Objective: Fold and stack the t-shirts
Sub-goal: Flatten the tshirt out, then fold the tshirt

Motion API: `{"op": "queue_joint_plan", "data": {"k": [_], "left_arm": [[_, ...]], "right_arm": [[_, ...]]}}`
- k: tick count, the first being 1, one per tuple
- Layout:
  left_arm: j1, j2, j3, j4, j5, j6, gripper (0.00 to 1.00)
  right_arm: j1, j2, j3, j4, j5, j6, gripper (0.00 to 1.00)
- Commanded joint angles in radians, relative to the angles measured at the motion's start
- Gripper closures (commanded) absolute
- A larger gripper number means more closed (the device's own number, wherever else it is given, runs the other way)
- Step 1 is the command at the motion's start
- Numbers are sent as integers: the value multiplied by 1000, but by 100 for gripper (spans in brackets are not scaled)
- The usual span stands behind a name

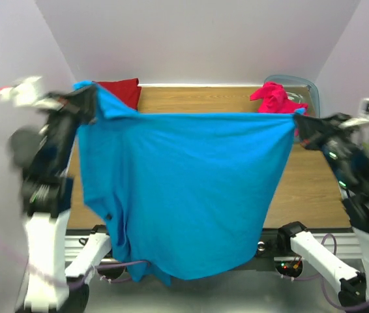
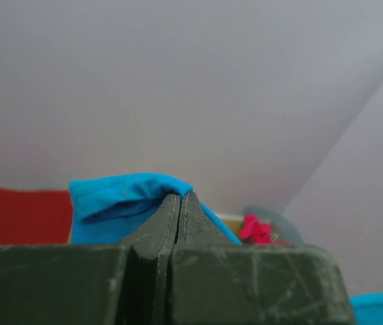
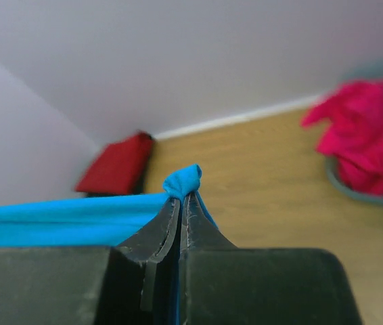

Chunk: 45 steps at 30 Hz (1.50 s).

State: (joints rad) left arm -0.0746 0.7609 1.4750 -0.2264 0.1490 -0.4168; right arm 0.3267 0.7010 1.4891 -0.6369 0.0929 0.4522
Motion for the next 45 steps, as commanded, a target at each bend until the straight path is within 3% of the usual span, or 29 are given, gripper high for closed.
{"op": "queue_joint_plan", "data": {"k": [1, 7, 10, 13, 20, 28, 38, 45], "left_arm": [[2, 175, -227, 310, 67, 64, 100], [1, 546, -343, 519, 112, 133, 100], [1, 823, -265, 542, 119, 139, 100], [1, 987, -154, 518, 126, 136, 100], [1, 1121, -67, 516, 124, 131, 100], [-16, 1028, -208, 536, 92, 96, 100], [-94, 706, -556, 510, -106, -85, 100], [-218, 568, -654, 250, -376, -292, 100]], "right_arm": [[-8, 110, -199, 104, 286, 48, 100], [-9, 397, -352, 251, 528, 79, 100], [-14, 579, -322, 322, 570, 68, 100], [-35, 774, -235, 368, 553, 26, 100], [-100, 1029, -102, 391, 522, -3, 100], [-109, 1034, -118, 405, 510, -18, 99], [-118, 1020, -135, 410, 518, -52, 100], [-120, 976, -164, 411, 516, -73, 100]]}}
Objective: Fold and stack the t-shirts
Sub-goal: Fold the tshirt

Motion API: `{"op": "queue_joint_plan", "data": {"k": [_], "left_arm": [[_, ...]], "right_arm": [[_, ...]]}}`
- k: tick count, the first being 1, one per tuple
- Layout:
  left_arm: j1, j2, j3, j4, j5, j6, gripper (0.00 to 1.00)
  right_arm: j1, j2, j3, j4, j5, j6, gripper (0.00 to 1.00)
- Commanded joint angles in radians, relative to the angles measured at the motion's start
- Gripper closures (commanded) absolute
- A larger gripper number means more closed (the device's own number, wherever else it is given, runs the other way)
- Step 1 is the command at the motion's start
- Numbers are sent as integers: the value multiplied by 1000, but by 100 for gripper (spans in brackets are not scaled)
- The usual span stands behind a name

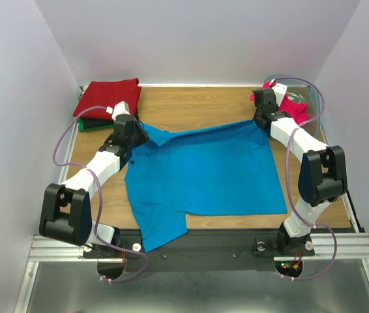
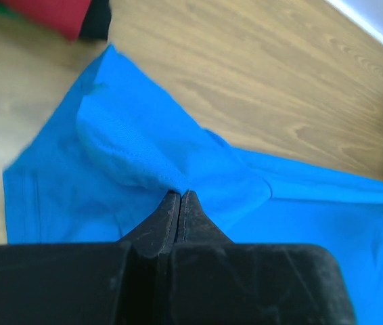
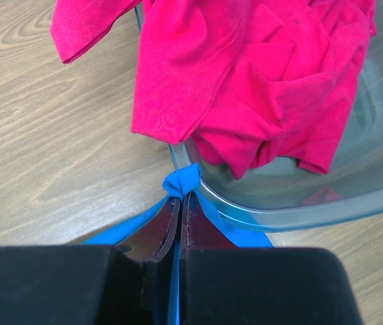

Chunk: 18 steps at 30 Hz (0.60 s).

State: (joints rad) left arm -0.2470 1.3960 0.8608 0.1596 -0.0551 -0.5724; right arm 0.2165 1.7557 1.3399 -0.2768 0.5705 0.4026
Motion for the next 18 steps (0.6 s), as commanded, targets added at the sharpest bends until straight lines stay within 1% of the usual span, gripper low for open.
{"op": "queue_joint_plan", "data": {"k": [1, 2, 4, 9, 14, 18], "left_arm": [[-52, -83, -51, -158, -186, -155, 100], [-57, -118, -65, -185, -201, -200, 100], [-77, -172, -116, -218, -222, -236, 100], [-139, -256, -227, -227, -210, -329, 100], [-167, -284, -307, -223, -184, -368, 100], [-186, -269, -330, -223, -167, -366, 100]], "right_arm": [[-11, -87, -18, 51, 38, -27, 100], [-9, -94, -24, 51, 40, -30, 100], [-9, -107, -36, 51, 40, -41, 100], [-11, -122, -79, 51, 31, -30, 99], [-12, -121, -123, 54, 25, -15, 99], [-12, -124, -177, 56, 22, 4, 98]]}}
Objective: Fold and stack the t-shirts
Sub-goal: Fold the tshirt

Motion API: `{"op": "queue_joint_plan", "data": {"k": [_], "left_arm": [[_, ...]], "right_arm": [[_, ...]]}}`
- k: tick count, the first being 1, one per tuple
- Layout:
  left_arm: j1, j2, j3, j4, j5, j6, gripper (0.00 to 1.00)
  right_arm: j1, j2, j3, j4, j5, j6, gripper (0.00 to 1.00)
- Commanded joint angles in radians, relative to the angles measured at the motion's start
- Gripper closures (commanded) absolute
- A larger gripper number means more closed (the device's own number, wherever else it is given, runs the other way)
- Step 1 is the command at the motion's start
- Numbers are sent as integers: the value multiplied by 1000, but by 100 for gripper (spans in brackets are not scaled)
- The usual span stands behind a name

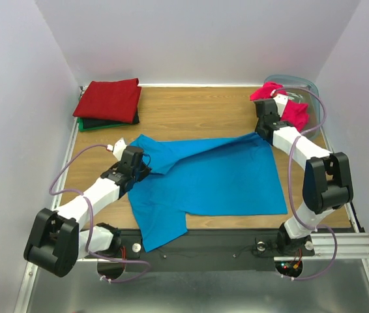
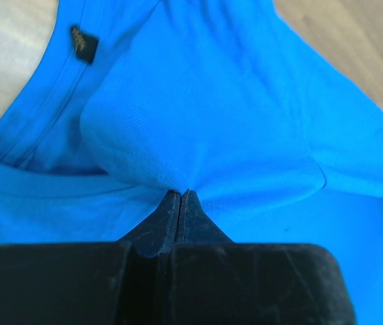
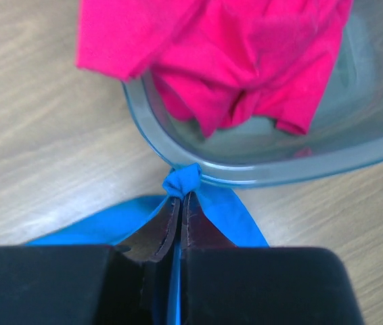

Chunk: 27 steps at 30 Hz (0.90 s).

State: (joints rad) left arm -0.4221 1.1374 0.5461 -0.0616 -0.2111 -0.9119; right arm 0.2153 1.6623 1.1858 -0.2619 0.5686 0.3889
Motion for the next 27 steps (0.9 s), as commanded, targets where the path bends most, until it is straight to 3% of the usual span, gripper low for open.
{"op": "queue_joint_plan", "data": {"k": [1, 4, 5, 7, 9, 10, 11, 13, 14, 17, 20, 24, 27], "left_arm": [[-10, -10, -26, -3, 8, -22, 99], [-23, -24, -41, -4, 54, -16, 76], [-27, -43, -47, -12, 58, -16, 60], [-44, -76, -57, -35, 68, -22, 38], [-55, -139, -63, -52, 78, -22, 32], [-58, -160, -64, -75, 79, -22, 23], [-60, -204, -61, -93, 73, -24, 18], [-61, -240, -39, -148, 43, -24, 11], [-61, -269, -26, -165, 30, -25, 9], [-61, -278, 23, -172, -8, -5, 2], [-61, -228, 95, -146, -25, 33, 2], [-52, -28, 195, -63, 4, 102, 2], [-35, 158, 291, -3, 50, 142, 1]], "right_arm": [[-11, -35, -50, 43, 27, 27, 94], [-10, -48, -110, 41, 34, 62, 94], [-10, -65, -129, 41, 45, 77, 91], [-10, -93, -159, 36, 48, 111, 83], [-10, -127, -205, 20, 80, 137, 70], [-10, -163, -218, 0, 99, 165, 62], [-10, -185, -232, -11, 125, 172, 45], [-10, -240, -236, -34, 139, 180, 31], [-10, -255, -235, -40, 136, 183, 18], [-10, -308, -227, -46, 65, 166, 8], [-10, -320, -201, -42, -73, 121, 3], [1, -257, -181, 19, -388, 58, 0], [16, -149, -140, 44, -421, 45, 0]]}}
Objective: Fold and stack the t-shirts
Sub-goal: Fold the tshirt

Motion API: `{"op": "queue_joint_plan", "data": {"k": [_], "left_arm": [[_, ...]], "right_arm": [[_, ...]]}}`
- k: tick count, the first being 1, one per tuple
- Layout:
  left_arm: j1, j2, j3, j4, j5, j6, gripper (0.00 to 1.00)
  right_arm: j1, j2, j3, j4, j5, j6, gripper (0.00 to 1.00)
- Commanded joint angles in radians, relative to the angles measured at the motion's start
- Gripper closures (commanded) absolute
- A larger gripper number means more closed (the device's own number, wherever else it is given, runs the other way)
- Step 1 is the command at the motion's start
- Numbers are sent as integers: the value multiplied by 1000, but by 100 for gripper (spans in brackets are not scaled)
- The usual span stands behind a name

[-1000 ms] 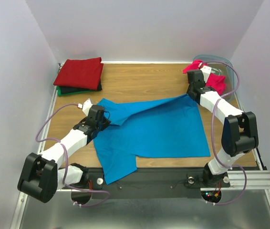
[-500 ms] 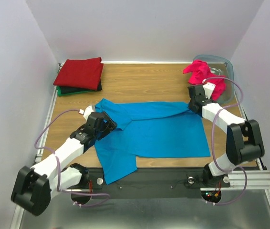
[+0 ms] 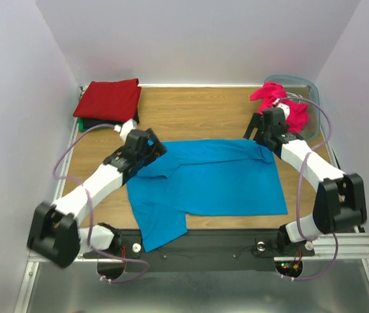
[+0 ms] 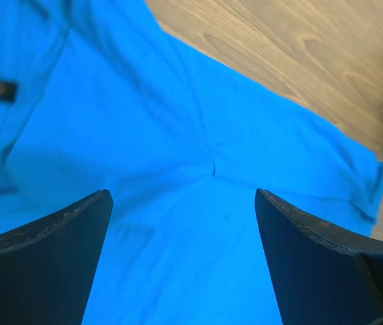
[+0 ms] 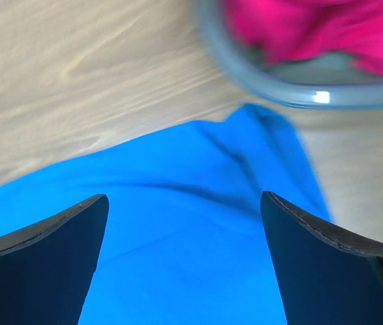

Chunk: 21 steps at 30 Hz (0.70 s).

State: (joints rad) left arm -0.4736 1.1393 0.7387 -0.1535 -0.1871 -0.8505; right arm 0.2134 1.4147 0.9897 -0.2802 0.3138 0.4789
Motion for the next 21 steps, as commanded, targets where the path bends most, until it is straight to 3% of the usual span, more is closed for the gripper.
{"op": "queue_joint_plan", "data": {"k": [1, 5, 11, 21], "left_arm": [[39, 206, 126, 101, 50, 91, 2], [104, 451, 266, 132, 104, 123, 2], [199, 632, 323, 170, 107, 139, 2], [294, 637, 223, 181, 149, 151, 3]], "right_arm": [[18, 130, 72, 68, -159, -54, 0], [20, 280, 185, 72, -108, -68, 0], [17, 455, 291, 72, 36, -69, 0], [-2, 535, 303, 72, 160, -25, 0]]}}
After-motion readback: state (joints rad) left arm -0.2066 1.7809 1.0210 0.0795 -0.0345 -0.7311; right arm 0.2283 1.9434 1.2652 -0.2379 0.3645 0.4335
